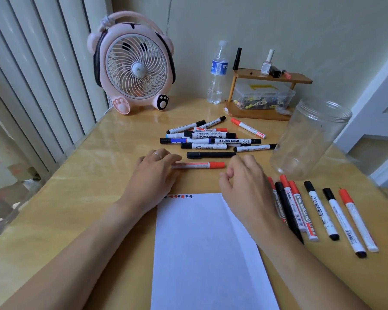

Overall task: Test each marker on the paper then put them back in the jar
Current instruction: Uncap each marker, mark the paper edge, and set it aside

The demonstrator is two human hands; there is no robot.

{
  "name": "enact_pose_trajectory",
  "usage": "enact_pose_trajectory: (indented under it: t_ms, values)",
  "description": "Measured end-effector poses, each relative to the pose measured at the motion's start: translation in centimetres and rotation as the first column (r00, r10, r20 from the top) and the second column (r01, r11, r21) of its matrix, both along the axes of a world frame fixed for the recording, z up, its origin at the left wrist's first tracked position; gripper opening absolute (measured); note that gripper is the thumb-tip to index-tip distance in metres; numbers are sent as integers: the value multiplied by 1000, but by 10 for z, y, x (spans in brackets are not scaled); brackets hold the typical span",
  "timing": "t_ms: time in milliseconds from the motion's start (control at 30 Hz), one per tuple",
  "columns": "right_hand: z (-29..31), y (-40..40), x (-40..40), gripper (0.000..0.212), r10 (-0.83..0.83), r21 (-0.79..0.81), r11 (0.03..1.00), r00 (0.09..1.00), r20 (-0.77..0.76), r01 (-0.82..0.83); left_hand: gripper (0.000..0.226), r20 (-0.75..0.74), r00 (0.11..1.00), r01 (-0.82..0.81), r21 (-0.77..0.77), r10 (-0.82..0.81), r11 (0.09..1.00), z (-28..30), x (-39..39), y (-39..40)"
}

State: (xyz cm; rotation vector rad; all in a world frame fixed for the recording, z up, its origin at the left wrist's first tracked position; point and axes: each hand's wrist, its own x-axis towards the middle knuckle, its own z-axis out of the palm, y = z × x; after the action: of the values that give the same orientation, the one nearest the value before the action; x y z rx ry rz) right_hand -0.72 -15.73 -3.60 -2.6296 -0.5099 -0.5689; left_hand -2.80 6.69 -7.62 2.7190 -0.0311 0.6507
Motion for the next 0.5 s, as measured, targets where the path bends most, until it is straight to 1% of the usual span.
enact_pose_trajectory:
  t_ms: [67,133,233,267,300,367,400,433,500]
  values:
    - [-5,7,1,20,97,25,995,995,-10,-97,32,2,1000,-15,28,15,999,0,0,-3]
    - [-11,14,1,17,174,21,985,985,-15,-173,21,19,1000,-22,39,22,999,-1,0,-5]
    - [-20,20,0,2,257,46,966,966,-27,-255,12,39,999,-14,5,14,1000,1,-2,-6]
    - [-21,20,0,12,274,74,960,960,-54,-270,11,59,998,0,-22,1,1000,3,-5,-7]
    - [-21,20,-1,27,299,96,952,951,-82,-291,10,91,996,20,-53,-15,998,6,-8,-9]
    - [-20,19,1,59,339,82,940,933,-122,-331,13,163,985,69,-121,-49,990,13,-18,-18]
    - [-20,18,2,68,354,63,935,926,-131,-349,14,188,980,93,-146,-64,985,16,-24,-23]
    - [-20,17,3,72,376,67,927,918,-130,-370,14,208,975,119,-170,-83,978,19,-29,-27]
    - [-17,16,5,69,422,151,902,900,-112,-404,17,219,961,215,-201,-170,956,25,-37,-30]
